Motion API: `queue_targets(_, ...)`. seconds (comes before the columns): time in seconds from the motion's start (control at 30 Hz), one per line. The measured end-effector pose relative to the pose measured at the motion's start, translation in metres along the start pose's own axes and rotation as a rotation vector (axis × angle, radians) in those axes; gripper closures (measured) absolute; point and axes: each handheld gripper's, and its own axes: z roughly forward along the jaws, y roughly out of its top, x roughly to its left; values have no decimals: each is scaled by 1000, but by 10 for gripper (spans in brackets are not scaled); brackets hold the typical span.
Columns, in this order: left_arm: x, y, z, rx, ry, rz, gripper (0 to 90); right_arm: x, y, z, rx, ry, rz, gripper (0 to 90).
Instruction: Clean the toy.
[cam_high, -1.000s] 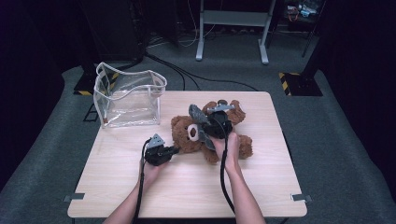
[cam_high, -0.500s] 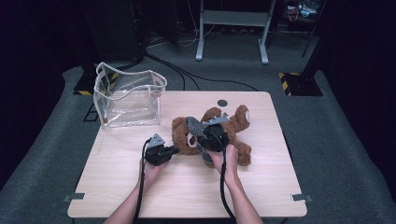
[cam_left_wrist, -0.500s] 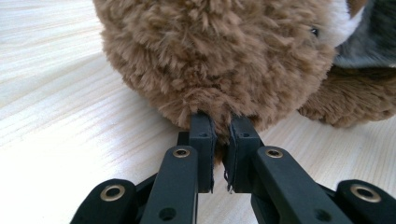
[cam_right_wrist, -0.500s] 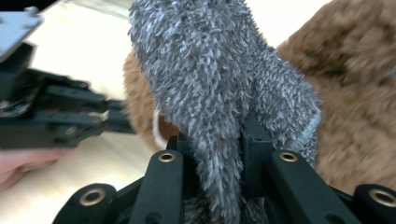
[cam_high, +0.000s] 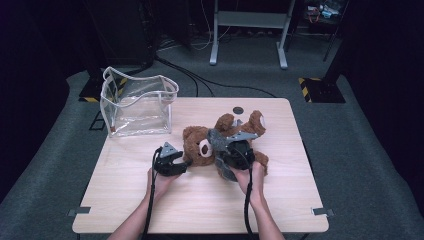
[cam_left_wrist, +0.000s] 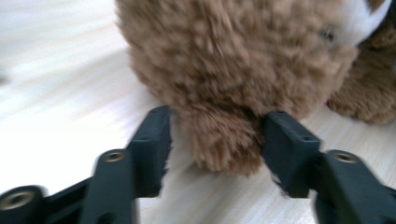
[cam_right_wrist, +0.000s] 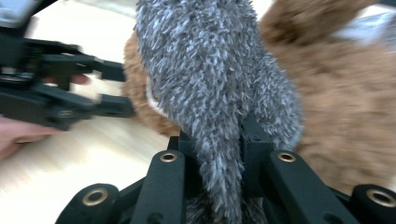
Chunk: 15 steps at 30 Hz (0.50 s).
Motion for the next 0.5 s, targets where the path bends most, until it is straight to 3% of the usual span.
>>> queue_targets(0.13, -10, 24, -13, -42, 14, 84, 261, -9, 4, -11, -23, -49, 2, 752)
queue_targets(0.23, -20, 49, -14, -45, 6, 158, 210, -15, 8, -16, -35, -77, 4, 752)
queue_targets(0.37, -31, 72, 0, -3, -2, 241, 143, -22, 12, -17, -34, -106, 14, 752)
queue_targets(0.5, -36, 83, 23, 84, -22, 296, 64, -32, 13, -16, -27, -120, 34, 751)
